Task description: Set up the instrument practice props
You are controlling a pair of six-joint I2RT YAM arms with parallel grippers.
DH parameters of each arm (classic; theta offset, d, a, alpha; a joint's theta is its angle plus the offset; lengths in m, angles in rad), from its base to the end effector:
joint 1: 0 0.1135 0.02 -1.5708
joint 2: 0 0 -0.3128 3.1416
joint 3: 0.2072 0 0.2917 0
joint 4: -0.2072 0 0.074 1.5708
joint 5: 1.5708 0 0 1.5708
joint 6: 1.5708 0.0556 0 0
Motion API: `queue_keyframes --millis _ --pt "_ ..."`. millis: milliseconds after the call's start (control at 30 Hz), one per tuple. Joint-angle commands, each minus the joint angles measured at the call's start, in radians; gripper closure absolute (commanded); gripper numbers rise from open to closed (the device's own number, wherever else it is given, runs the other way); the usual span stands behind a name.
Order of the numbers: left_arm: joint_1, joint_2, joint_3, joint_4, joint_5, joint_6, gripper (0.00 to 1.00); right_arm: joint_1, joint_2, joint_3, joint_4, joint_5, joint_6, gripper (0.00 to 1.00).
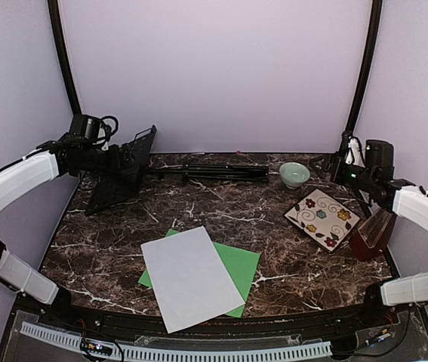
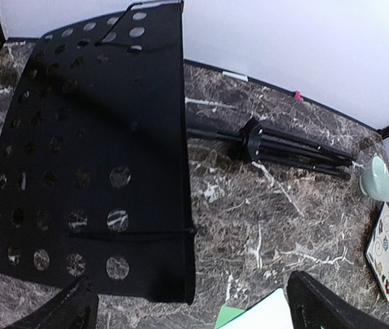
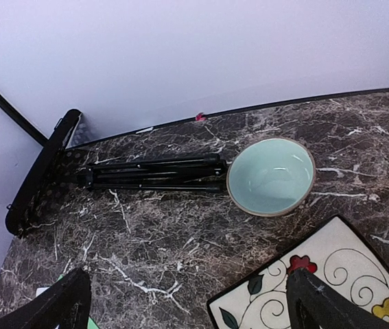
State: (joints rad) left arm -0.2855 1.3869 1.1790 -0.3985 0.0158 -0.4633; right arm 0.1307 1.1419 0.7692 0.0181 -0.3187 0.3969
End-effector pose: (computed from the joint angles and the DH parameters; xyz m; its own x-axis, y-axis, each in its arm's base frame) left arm 0.3461 -0.1025 0.3470 -0.6206 -0.2835 -0.7311 0.0187 0.9267 -0.3753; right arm 0.2917 0.0559 0.3059 -0.4779 0.3074 -0.8228 -0.2497 0.8505 0.4629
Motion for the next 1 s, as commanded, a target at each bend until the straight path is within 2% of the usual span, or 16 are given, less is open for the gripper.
queue_keyframes --millis 0,100,267,467,567,767,967 --pt "-0.008 0.070 0.156 -0.059 -0.061 0.059 0.01 0.006 0.029 0.046 0.064 -0.056 -0.031 0.00" --pt "-0.008 0.142 0.261 -0.093 -0.049 0.118 0.01 0.006 0.053 0.075 0.058 -0.031 -0.056 0.00" --pt "-0.009 0.258 0.428 -0.115 0.019 0.217 0.01 -0.011 0.089 0.125 0.043 0.097 -0.088 0.00" --pt "-0.006 0.454 0.653 -0.201 0.030 0.254 0.01 -0.020 0.124 0.167 0.037 0.092 -0.125 0.00" --pt "0.011 0.542 0.745 -0.241 0.042 0.227 0.02 -0.020 0.142 0.176 0.043 0.082 -0.117 0.00" --pt "0.074 0.632 0.797 -0.234 0.156 0.141 0.16 -0.020 0.135 0.146 0.097 0.028 -0.082 0.00" --pt "0.089 0.685 0.770 -0.213 0.159 0.148 0.29 -0.022 0.118 0.105 0.137 0.067 -0.036 0.00"
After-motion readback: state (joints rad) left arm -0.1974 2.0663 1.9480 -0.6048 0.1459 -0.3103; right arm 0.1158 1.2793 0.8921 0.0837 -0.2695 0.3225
